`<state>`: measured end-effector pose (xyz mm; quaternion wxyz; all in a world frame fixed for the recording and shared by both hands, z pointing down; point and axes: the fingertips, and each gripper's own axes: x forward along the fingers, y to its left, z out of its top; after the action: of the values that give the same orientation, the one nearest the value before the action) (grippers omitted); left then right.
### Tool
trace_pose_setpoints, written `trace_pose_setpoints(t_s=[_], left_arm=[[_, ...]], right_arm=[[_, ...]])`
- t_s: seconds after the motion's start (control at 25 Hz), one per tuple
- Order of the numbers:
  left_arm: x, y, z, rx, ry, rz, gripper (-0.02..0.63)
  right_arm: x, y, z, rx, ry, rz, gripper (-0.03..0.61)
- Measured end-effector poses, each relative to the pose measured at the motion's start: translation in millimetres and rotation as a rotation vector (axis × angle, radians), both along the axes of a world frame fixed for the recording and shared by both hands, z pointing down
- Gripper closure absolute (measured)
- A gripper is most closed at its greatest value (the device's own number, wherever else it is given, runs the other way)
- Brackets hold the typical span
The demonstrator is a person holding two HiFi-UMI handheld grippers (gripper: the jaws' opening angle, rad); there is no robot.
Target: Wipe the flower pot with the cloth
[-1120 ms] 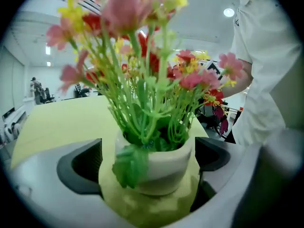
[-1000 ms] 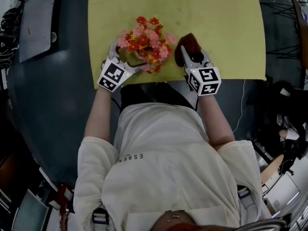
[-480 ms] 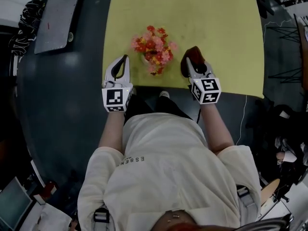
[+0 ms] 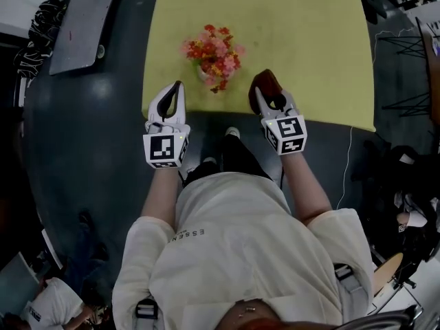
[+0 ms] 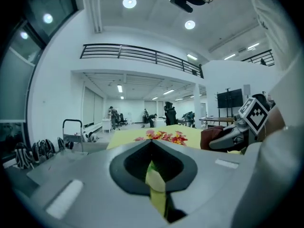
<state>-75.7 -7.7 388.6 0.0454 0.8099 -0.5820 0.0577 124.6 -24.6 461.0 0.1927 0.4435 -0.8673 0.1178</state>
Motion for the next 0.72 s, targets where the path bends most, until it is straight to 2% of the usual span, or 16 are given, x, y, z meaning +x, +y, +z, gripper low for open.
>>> trace_pose_setpoints(t_s=[0.24, 0.44, 0.72], left_arm=[[-0.3, 48.4, -15.7, 0.030, 0.002, 0.090, 0.604], [-17.6, 92.5, -18.8, -0.043, -0.007, 0.124, 0.604], [-23.0, 140.3, -22.9, -0.032, 0.002, 0.143, 0.604]], right_arm=[[-18.1, 49.0, -18.0, 0.026, 0.016, 0.044, 0.520], [-42.8, 100.3, -40.5, 0.101, 0.048, 0.089, 0.520], [-59.3, 160.7, -48.7, 0.122, 0.035, 0.119, 0.520]])
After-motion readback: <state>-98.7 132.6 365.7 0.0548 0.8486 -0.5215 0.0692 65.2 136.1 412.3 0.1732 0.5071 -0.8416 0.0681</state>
